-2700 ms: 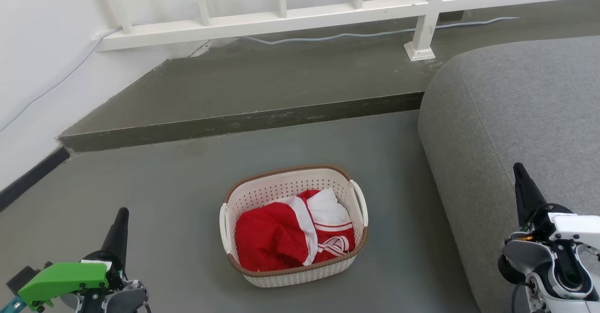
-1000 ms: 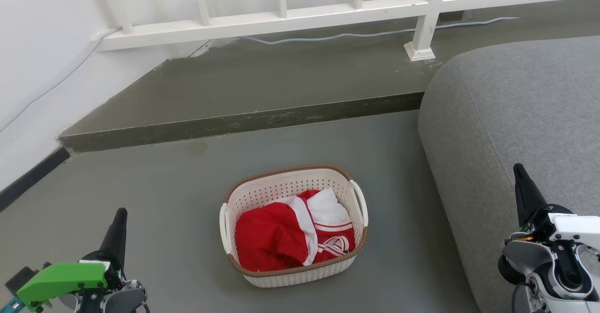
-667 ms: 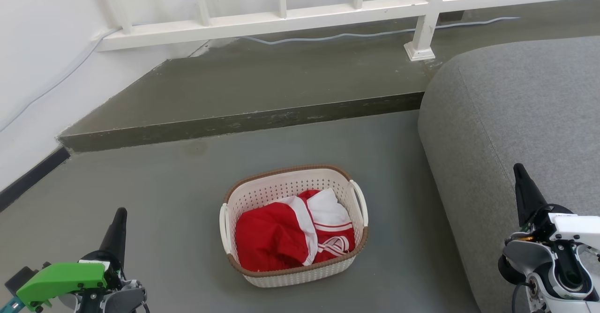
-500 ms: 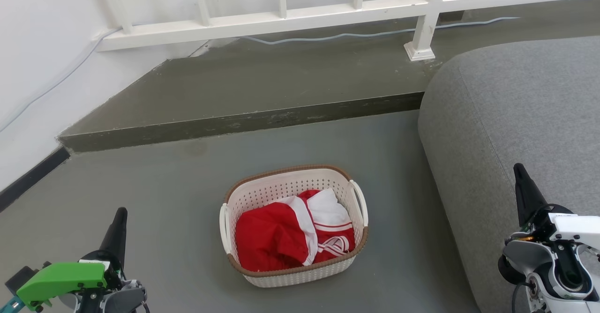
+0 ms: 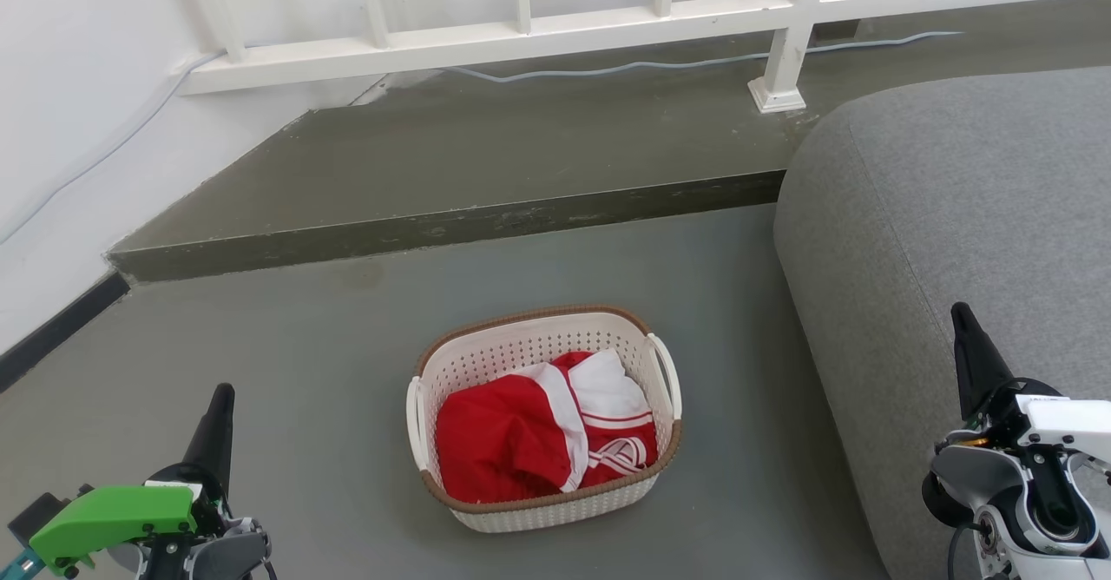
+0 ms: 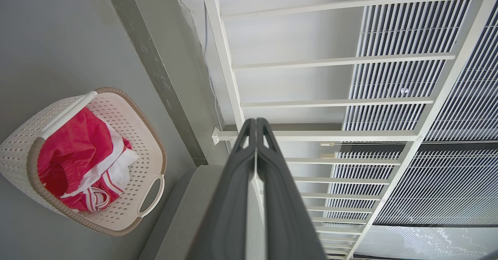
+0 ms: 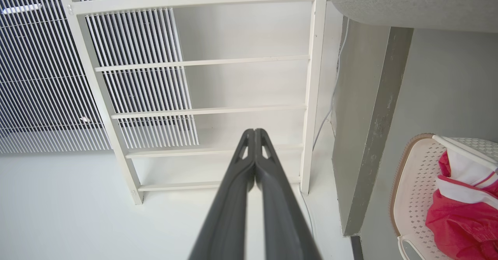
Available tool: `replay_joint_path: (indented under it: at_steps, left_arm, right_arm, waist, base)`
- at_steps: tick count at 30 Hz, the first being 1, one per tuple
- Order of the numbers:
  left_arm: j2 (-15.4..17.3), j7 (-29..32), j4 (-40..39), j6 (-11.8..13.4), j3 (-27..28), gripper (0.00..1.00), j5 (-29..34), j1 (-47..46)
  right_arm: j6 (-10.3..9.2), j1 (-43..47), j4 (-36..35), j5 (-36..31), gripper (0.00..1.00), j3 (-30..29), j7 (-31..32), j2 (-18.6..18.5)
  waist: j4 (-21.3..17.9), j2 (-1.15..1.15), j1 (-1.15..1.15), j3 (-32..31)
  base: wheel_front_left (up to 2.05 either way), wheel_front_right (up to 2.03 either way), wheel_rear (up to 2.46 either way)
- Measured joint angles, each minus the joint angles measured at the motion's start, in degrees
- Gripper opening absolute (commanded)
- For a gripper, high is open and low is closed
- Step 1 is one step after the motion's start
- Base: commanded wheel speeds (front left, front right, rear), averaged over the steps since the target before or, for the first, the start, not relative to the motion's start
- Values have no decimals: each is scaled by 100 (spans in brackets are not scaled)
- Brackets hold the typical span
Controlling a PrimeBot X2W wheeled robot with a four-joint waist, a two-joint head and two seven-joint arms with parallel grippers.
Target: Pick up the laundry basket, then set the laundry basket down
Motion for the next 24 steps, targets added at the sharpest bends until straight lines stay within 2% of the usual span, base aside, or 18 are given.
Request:
replay_joint_path:
  at_steps: [24]
  left_arm:
    - [-9, 2, -8, 0, 15, 0, 1, -1]
  right_arm:
    - [0, 0, -4, -7, 0, -15, 16, 16]
  waist:
    - [0, 0, 0, 1]
  base:
    - [0, 0, 0]
